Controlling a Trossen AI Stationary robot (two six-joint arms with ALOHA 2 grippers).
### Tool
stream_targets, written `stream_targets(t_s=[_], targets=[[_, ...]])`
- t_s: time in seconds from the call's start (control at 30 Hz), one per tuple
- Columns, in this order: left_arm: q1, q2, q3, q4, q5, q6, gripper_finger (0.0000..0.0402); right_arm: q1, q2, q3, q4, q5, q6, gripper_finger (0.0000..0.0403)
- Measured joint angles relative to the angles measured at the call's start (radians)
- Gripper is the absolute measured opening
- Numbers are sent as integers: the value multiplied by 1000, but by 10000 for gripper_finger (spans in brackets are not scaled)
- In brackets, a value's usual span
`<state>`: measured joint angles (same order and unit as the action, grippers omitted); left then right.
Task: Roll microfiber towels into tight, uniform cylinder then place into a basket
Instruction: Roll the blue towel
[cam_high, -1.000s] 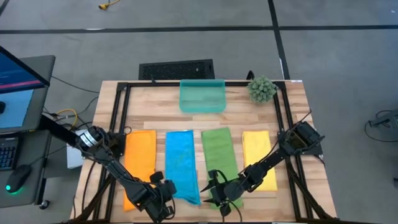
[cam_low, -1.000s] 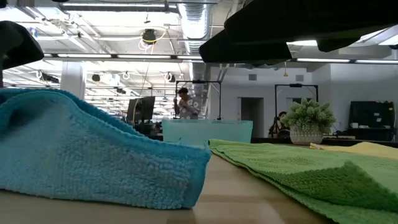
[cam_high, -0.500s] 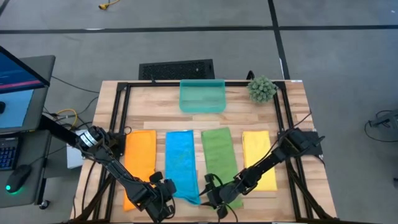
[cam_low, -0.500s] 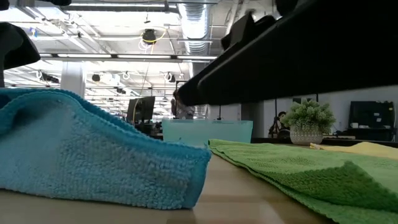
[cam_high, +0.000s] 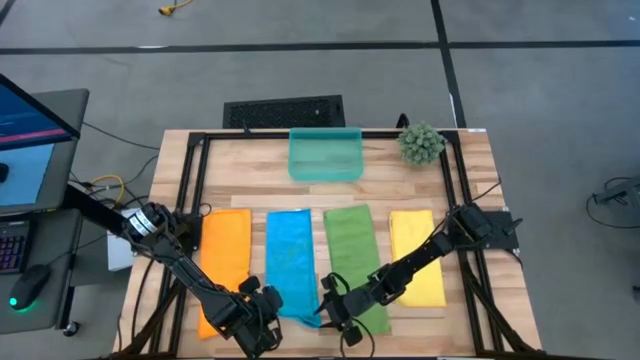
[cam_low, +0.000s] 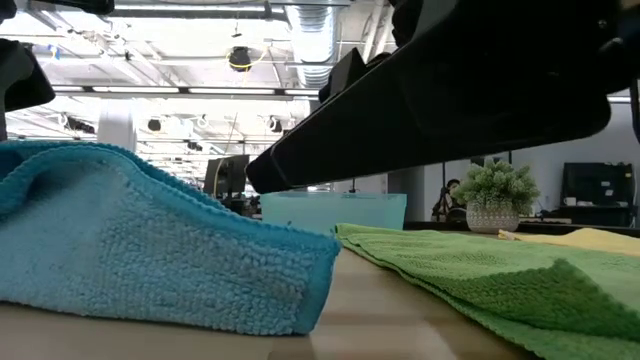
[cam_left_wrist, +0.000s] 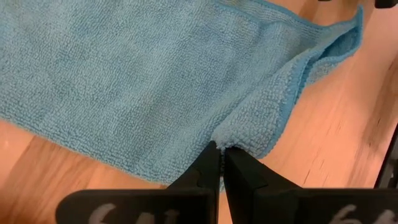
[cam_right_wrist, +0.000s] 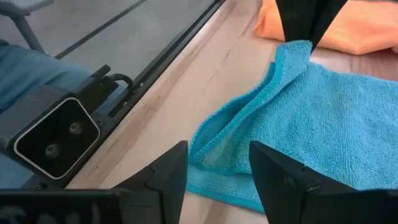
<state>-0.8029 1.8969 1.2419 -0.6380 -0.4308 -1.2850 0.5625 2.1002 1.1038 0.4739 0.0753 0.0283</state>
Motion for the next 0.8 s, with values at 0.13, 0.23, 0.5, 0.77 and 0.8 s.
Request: stream_targets(t_s=[0.13, 0.23, 0.5, 0.77, 0.8], targets=[[12, 0, 0, 0, 5, 0, 0, 0, 0, 0, 4, 0, 3, 196], [18, 0, 0, 0, 6, 0, 0, 0, 0, 0, -10, 0, 45, 195], [22, 0, 0, 0, 5, -6, 0, 14, 0, 0, -21, 1, 126, 194], [10, 0, 0, 15, 4, -10, 0, 19, 0, 0, -24, 1, 149, 186], [10, 0, 0, 20, 4, -6, 0, 19, 0, 0, -24, 1, 155, 185]])
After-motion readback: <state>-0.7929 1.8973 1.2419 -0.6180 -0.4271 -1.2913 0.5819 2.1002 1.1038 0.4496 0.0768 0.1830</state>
